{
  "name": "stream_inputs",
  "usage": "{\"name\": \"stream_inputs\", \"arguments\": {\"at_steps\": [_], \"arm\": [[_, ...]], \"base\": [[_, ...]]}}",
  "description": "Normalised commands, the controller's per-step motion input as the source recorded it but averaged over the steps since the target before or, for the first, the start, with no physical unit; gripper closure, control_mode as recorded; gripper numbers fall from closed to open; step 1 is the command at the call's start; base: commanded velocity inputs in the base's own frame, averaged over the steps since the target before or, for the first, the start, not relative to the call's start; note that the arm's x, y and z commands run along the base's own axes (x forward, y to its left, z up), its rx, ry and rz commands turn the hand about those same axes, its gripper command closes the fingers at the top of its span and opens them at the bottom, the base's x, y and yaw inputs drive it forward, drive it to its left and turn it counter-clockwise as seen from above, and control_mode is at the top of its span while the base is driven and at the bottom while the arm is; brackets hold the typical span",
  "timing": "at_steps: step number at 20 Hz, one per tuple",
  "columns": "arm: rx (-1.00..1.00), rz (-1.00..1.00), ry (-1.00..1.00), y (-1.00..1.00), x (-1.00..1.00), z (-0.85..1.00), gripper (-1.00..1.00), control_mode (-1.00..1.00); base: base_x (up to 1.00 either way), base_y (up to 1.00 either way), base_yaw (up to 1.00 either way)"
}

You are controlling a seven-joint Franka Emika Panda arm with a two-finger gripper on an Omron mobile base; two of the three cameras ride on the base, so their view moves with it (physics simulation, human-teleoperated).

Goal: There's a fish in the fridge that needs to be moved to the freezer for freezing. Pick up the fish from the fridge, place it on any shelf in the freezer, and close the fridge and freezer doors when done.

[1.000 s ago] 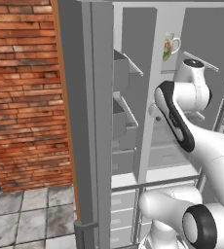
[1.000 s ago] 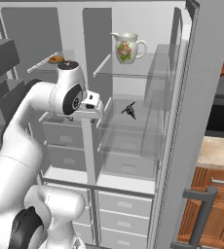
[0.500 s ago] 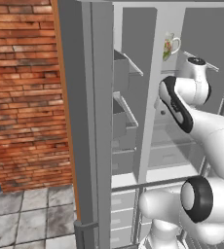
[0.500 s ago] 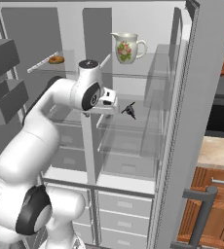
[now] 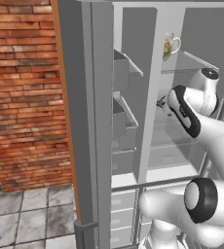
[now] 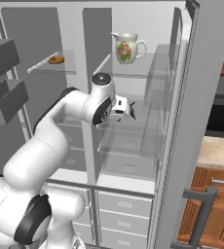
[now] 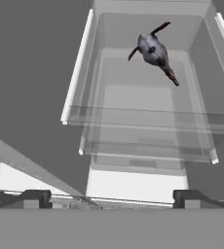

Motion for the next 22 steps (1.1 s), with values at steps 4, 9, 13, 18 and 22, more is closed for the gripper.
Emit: {"name": "stream_inputs", "arguments": {"at_steps": [4,9,13,18,22], "arm": [[0.0,0.0,0.0,-0.24,0.23,-0.08,-1.0,-1.0],[0.0,0.0,0.01,-0.23,0.29,0.0,-1.0,-1.0],[0.0,0.0,0.0,-0.24,0.32,0.0,-1.0,-1.0],[0.01,0.01,0.0,-0.3,0.3,0.0,-1.0,-1.0],[0.0,0.05,0.0,-0.07,0.36,-0.04,-1.0,-1.0]], "base": [[0.0,0.0,0.0],[0.0,0.0,0.0],[0.0,0.0,0.0],[0.0,0.0,0.0],[0.0,0.0,0.0]]}}
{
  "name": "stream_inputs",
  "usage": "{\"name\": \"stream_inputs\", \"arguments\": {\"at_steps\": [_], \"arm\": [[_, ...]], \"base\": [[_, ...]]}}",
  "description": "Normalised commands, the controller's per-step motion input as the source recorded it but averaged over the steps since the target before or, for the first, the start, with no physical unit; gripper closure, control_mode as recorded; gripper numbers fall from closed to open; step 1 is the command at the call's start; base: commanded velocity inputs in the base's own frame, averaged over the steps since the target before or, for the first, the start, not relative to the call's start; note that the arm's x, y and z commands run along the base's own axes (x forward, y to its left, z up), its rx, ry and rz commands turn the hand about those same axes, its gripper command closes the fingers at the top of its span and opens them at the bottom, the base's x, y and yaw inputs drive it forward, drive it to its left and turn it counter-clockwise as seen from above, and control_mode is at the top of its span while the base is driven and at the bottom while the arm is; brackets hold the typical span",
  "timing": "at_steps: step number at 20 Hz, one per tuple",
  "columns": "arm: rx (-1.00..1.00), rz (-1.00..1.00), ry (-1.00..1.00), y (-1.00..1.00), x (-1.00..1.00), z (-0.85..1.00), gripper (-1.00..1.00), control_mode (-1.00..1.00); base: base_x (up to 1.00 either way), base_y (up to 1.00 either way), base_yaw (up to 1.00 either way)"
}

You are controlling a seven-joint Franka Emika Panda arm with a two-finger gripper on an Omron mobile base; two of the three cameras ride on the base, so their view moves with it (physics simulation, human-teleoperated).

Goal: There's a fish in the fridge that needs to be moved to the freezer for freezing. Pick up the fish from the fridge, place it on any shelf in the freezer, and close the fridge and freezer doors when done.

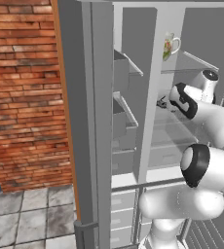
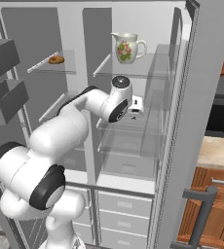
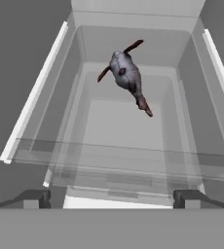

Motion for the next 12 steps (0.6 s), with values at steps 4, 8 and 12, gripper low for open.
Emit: {"name": "stream_inputs", "arguments": {"at_steps": [4,8,12], "arm": [[0.0,0.08,0.0,-0.05,0.22,-0.13,-1.0,-1.0],[0.0,0.07,0.0,-0.03,0.21,-0.26,-1.0,-1.0],[0.0,0.07,0.0,-0.08,0.21,-0.26,-1.0,-1.0]], "base": [[0.0,0.0,0.0],[0.0,0.0,0.0],[0.0,0.0,0.0]]}}
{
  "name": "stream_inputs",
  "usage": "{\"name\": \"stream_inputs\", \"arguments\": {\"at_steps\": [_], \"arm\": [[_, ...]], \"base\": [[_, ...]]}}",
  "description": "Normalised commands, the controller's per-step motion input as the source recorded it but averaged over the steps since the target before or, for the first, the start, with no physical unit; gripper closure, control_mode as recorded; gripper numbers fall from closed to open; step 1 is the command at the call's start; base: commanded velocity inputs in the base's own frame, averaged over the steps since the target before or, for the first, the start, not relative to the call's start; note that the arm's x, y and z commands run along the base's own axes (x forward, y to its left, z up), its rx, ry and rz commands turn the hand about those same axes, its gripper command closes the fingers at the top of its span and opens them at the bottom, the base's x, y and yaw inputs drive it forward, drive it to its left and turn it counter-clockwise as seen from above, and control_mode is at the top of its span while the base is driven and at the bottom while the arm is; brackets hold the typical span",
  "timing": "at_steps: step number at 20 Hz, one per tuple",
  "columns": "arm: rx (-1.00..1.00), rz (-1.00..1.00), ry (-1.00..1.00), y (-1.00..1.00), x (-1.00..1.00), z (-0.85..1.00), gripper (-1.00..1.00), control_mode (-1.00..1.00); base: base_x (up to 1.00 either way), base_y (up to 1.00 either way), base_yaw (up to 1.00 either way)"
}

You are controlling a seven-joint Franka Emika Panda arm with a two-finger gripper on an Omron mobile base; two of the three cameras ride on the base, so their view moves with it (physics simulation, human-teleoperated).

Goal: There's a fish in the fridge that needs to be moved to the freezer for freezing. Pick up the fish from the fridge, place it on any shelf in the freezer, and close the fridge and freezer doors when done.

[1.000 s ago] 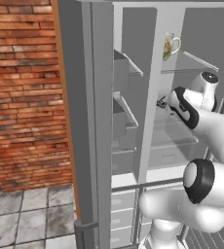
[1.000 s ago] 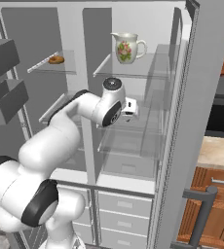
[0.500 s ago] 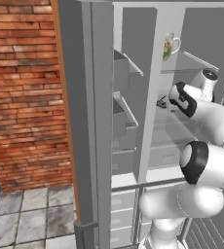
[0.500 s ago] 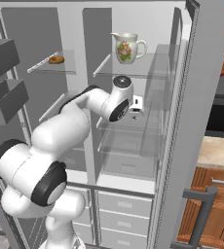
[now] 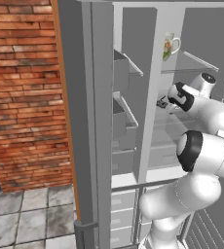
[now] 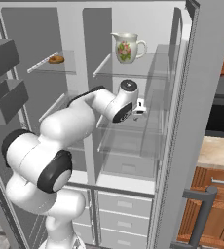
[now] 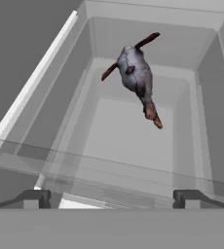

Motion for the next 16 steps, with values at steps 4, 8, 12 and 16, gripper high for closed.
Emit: {"name": "stream_inputs", "arguments": {"at_steps": [4,8,12,16], "arm": [[0.0,0.04,0.0,-0.07,0.28,-0.08,-1.0,-1.0],[0.0,0.01,0.0,-0.05,0.35,0.0,-1.0,-1.0],[0.02,0.0,0.0,-0.2,0.27,-0.07,-1.0,-1.0],[0.0,0.0,0.0,-0.04,0.29,-0.12,-1.0,-1.0]], "base": [[0.0,0.0,0.0],[0.0,0.0,0.0],[0.0,0.0,0.0],[0.0,0.0,0.0]]}}
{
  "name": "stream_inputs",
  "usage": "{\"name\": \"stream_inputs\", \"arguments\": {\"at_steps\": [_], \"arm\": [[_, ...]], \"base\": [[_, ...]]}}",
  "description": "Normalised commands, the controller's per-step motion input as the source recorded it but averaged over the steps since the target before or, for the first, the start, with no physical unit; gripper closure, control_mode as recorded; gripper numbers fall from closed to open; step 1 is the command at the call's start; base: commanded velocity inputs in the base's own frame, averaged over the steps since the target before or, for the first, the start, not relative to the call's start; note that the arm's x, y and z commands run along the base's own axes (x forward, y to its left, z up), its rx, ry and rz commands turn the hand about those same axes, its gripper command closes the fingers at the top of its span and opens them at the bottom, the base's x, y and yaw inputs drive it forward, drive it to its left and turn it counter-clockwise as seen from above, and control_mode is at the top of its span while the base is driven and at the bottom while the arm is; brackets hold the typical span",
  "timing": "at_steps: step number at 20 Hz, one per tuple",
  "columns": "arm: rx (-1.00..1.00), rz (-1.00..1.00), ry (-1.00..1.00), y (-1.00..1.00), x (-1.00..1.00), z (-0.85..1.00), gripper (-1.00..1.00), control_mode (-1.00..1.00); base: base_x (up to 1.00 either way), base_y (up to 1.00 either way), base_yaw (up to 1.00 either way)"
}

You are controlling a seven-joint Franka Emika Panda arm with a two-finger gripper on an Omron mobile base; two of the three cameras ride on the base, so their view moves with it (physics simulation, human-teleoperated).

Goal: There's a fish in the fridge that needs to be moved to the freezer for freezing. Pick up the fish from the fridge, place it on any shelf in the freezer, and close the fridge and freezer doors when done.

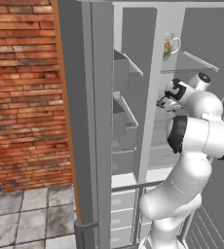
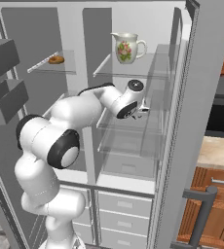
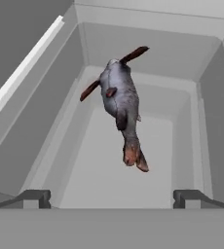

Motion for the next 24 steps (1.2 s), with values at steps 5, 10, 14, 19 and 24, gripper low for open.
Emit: {"name": "stream_inputs", "arguments": {"at_steps": [5,10,14,19,24], "arm": [[0.0,0.0,0.0,-0.01,0.28,-0.15,-1.0,-1.0],[0.0,0.0,0.0,0.0,0.27,-0.19,-1.0,-1.0],[0.0,0.02,0.0,-0.1,0.21,-0.08,-1.0,-1.0],[0.0,0.02,0.0,-0.07,0.21,-0.14,-1.0,-1.0],[0.0,0.01,0.0,0.0,0.25,-0.16,-1.0,-1.0]], "base": [[0.0,0.0,0.0],[0.0,0.0,0.0],[0.0,0.0,0.0],[0.0,0.0,0.0],[0.0,0.0,0.0]]}}
